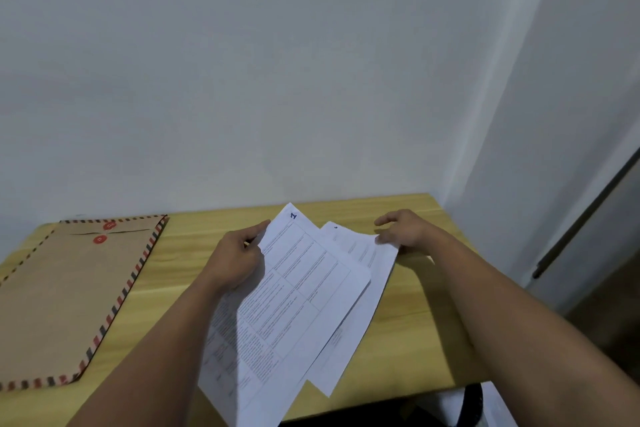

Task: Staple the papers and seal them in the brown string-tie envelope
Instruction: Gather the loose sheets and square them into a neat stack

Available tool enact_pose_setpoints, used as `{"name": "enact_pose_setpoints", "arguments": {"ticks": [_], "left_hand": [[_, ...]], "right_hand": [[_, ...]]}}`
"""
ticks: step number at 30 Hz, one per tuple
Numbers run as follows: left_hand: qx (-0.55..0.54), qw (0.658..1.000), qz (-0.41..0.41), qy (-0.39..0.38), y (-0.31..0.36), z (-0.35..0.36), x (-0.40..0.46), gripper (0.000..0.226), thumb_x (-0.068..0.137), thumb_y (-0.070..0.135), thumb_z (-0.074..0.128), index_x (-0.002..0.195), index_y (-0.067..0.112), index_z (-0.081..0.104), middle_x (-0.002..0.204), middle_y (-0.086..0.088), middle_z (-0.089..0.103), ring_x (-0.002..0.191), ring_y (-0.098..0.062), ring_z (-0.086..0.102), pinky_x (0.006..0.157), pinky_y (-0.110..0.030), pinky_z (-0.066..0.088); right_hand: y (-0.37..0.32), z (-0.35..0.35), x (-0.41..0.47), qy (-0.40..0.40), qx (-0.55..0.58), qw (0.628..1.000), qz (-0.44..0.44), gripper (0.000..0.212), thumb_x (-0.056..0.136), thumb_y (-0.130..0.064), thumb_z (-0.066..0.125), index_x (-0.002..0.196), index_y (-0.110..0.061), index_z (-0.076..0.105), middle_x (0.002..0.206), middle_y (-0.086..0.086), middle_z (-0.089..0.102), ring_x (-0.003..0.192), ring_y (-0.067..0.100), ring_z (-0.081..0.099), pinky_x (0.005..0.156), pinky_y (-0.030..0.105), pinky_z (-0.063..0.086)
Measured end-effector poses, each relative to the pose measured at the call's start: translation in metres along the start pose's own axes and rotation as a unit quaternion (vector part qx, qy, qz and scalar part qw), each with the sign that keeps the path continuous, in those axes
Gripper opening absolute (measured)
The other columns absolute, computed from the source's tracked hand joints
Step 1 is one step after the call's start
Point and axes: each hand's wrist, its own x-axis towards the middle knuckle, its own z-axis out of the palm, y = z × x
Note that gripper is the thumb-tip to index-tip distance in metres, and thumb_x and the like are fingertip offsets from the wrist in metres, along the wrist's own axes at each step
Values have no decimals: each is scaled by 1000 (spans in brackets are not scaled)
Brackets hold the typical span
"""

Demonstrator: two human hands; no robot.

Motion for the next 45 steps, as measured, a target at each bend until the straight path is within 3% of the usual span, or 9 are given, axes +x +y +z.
{"name": "enact_pose_setpoints", "arguments": {"ticks": [3, 7, 10, 16, 21, 27, 37, 41, 45], "left_hand": [[0, 1000, 3, -4, 8, 4, -2, 49, 104, 8, 50, 108, 55, 64, 96, 40, 70, 92, 18, 65, 74, -5, 48], [0, 1000, 6, -8, 12, 11, -3, 54, 102, 2, 49, 111, 53, 64, 97, 43, 67, 94, 19, 63, 72, -1, 45], [3, 1000, 7, -13, 16, 14, -4, 54, 101, 2, 49, 111, 53, 63, 99, 43, 68, 97, 19, 63, 75, -4, 46], [15, 1000, 0, -14, 20, 16, -4, 51, 100, 4, 48, 129, 42, 65, 106, 34, 70, 95, 16, 65, 76, -5, 50], [20, 1000, 14, -17, 27, 14, -7, 53, 100, 3, 48, 123, 48, 66, 104, 28, 75, 89, 5, 70, 73, -13, 49], [26, 998, 48, -22, 36, 10, -7, 52, 103, 6, 49, 112, 55, 66, 104, 36, 71, 100, 8, 68, 80, -11, 52], [55, 993, 107, 17, 67, -7, 9, 67, 90, -5, 44, 132, 44, 63, 120, 23, 72, 91, 8, 66, 82, -14, 51], [61, 988, 135, 43, 71, -11, 16, 63, 92, 1, 48, 137, 42, 61, 121, 16, 71, 109, -2, 66, 97, -27, 52], [62, 984, 151, 71, 77, -11, 17, 59, 96, 2, 50, 138, 43, 59, 111, 7, 71, 105, 2, 63, 89, -9, 44]], "right_hand": [[12, -10, -14, -61, -30, 996, 60, 59, 79, -1, 83, 135, -10, 67, 135, 13, 67, 122, 33, 66, 105, 47, 56], [17, -20, -37, -164, 0, 977, 134, 50, 83, 7, 69, 128, -13, 67, 109, 14, 71, 86, 30, 68, 56, 33, 56], [16, -19, -42, -217, -8, 963, 160, 44, 86, -12, 76, 128, -17, 70, 106, 11, 75, 88, 28, 70, 61, 32, 57], [12, 0, -32, -47, -136, 989, 46, 48, 94, -43, 74, 117, -1, 73, 107, 11, 72, 97, 28, 70, 88, 34, 55], [15, 8, -30, 22, -54, 998, -23, 9, 90, -7, 77, 97, -2, 79, 87, 9, 71, 80, 23, 65, 72, 31, 52], [-1, 5, -51, 54, 46, 994, -89, 21, 96, -13, 73, 78, -3, 76, 69, -2, 61, 59, 12, 53, 52, 17, 42], [-61, -17, -68, 36, 188, 969, -158, 11, 95, -22, 77, 105, -20, 82, 102, -3, 82, 100, 16, 77, 86, 25, 59], [-81, -17, -82, -9, 215, 965, -152, 17, 98, -24, 73, 110, -17, 82, 106, 3, 82, 97, 22, 79, 77, 30, 60], [-92, -16, -89, -49, 234, 959, -151, 20, 102, -23, 67, 114, -18, 81, 112, 2, 81, 106, 23, 77, 91, 37, 62]]}}
